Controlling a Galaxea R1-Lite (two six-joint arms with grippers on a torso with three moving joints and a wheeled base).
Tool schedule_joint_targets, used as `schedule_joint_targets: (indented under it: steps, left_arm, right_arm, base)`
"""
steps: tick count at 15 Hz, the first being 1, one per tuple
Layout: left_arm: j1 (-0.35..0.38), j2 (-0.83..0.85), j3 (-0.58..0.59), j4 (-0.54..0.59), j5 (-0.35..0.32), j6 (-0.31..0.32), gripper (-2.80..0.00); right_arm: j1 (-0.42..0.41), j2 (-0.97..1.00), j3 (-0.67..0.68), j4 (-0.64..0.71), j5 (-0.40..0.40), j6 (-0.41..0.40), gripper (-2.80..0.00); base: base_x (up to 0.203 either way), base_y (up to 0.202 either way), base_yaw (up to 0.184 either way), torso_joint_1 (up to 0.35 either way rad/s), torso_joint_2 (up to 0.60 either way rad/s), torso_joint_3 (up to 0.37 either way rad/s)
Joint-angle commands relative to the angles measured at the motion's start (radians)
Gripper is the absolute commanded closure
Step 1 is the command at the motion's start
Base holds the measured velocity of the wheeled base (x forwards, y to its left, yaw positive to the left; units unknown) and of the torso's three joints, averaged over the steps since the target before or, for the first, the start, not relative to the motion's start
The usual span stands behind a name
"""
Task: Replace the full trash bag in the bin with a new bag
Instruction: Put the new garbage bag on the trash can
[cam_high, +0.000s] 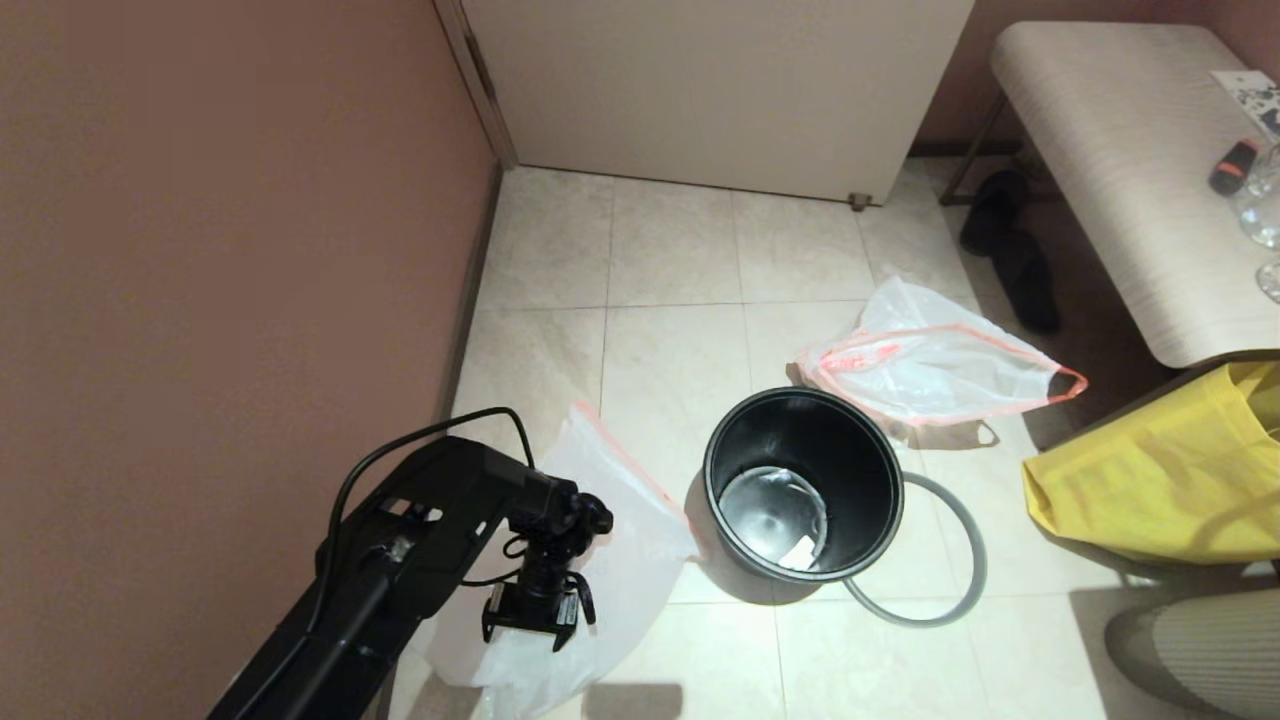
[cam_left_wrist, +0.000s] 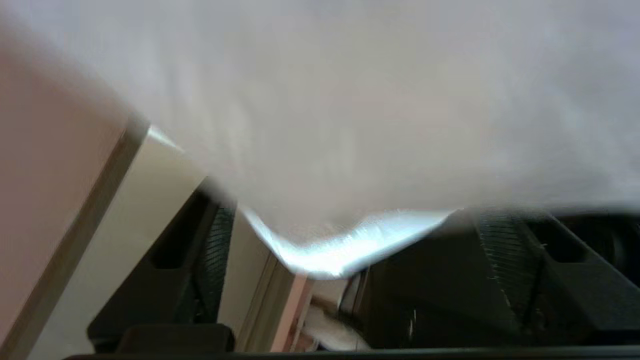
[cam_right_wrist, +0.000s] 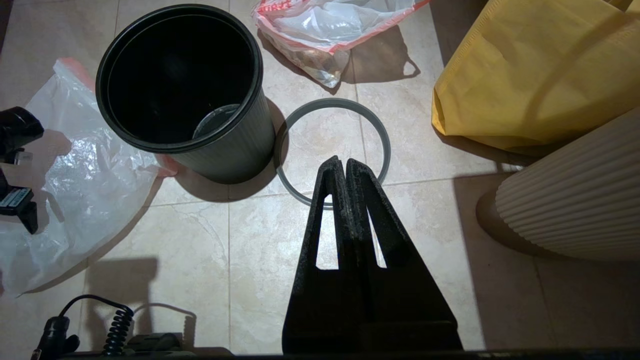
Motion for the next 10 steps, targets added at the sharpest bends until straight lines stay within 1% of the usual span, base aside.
schedule_joint_targets:
  steps: [1,3,5,7,8,9,10]
  left_arm:
    - [0.026,0.037,0.0,-0.043,0.001,0.015,-2.8]
    - [0.047,0.056,-0.001,-0.069,0.002,0.07,-2.8]
    - [0.063,0.062,-0.002,-0.072,0.002,0.136,-2.8]
    - [0.067,0.075,-0.004,-0.072,0.002,0.176,-2.8]
    - [0.07,0.084,-0.002,-0.067,0.002,0.211,-2.8]
    - [0.073,0.097,0.0,-0.064,0.004,0.243,0.0]
    - [0.074,0.107,0.001,-0.046,0.005,0.257,0.0]
  right_arm:
    - [0.0,0.001,0.0,0.0,0.0,-0.001,0.0]
    - [0.0,0.001,0.0,0.0,0.0,0.001,0.0]
    - [0.0,0.001,0.0,0.0,0.0,0.0,0.0]
    - [0.0,0.001,0.0,0.0,0.0,0.0,0.0]
    - [0.0,0.001,0.0,0.0,0.0,0.0,0.0]
    - [0.0,0.001,0.0,0.0,0.0,0.0,0.0]
    - [0.0,0.001,0.0,0.0,0.0,-0.001,0.0]
  base:
    - [0.0,0.0,0.0,0.0,0.0,0.0]
    - [0.0,0.0,0.0,0.0,0.0,0.0]
    - [0.0,0.0,0.0,0.0,0.0,0.0]
    - [0.0,0.0,0.0,0.0,0.0,0.0]
    - [0.0,0.0,0.0,0.0,0.0,0.0]
    - [0.0,0.0,0.0,0.0,0.0,0.0]
    - [0.0,0.0,0.0,0.0,0.0,0.0]
